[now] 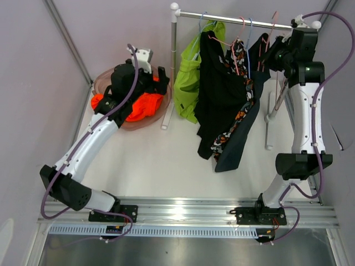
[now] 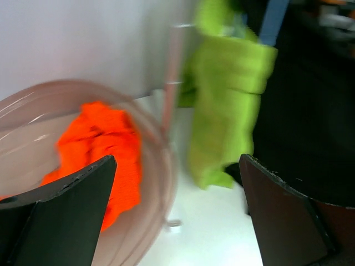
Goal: Remove the shorts from the hanger
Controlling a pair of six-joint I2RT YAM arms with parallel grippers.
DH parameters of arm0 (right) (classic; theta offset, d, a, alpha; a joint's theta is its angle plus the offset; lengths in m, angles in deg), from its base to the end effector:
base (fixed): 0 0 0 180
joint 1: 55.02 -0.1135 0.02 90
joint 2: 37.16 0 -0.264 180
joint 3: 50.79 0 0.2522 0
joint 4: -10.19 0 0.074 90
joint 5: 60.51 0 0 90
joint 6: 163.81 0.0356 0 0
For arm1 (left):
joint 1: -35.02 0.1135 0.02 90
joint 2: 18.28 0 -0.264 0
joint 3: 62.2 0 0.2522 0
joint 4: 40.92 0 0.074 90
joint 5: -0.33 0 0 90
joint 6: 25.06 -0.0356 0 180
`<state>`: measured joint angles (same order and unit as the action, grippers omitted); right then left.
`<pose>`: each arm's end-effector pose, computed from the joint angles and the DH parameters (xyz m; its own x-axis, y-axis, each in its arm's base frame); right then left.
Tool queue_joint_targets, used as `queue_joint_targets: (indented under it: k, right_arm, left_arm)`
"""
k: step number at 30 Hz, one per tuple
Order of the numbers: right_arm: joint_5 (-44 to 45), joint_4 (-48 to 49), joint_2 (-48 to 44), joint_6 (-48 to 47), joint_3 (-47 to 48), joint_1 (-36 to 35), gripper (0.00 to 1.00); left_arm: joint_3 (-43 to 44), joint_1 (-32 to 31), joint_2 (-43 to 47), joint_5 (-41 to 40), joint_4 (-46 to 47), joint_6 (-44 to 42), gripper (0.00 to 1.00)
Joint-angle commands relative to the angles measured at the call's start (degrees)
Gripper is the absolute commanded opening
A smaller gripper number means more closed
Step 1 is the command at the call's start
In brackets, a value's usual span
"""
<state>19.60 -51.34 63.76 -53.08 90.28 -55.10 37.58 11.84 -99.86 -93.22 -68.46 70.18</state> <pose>0.3643 0.0066 0.4956 -0.3980 0.3481 -0.8487 -0.0218 0.9213 0.3882 0.3033 -0.1275 0.4356 -0.1793 -0.0224 -0.9835 0.3217 0.9435 -0.0801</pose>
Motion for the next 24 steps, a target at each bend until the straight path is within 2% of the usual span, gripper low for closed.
queue_joint_targets:
  k: [1,5,7,9,11,13,17,24]
  right_arm:
    - [5.75,-1.97,-2.66,-2.27,8.22,0.25,0.00]
    - [8.66,-2.59,-6.61,-2.36,7.00,0.34,0.00]
    - [8.84,-3.29,-7.93,-1.66,5.94,0.25,0.00]
    - [8.14,-3.91,-9.77,-0.08,4.80,0.25,0.00]
    - [7.87,-3.13,-12.66,1.50,1.04,0.25,0.00]
    - [9.09,-1.46,-14.96,2.29,-1.78,-1.94,0.00]
    - [9.28,1.10,-20.23,4.23,-7.07,-2.82,0.00]
    - [6.02,-1.36,-22.61,6.95,-6.19,-3.26,0.00]
  left_arm:
    - [2.48,-5.29,6.08,10.31,2.71,-4.70,0.99]
    - [5.91,-10.30,7.31,13.12,0.16,-5.06,0.99]
    - [6.71,-12.58,7.75,19.17,0.68,-2.96,0.99]
    - [3.39,-16.08,8.54,24.35,2.96,-0.84,0.99]
    - [-0.30,-19.52,9.16,25.70,7.42,-1.10,0.99]
    - [-4.25,-25.32,8.98,24.83,9.99,-1.72,0.99]
    - [-6.92,-35.41,6.53,21.76,17.90,-4.17,0.99]
    - [-0.15,-43.08,-4.19,15.25,18.35,-7.43,0.99]
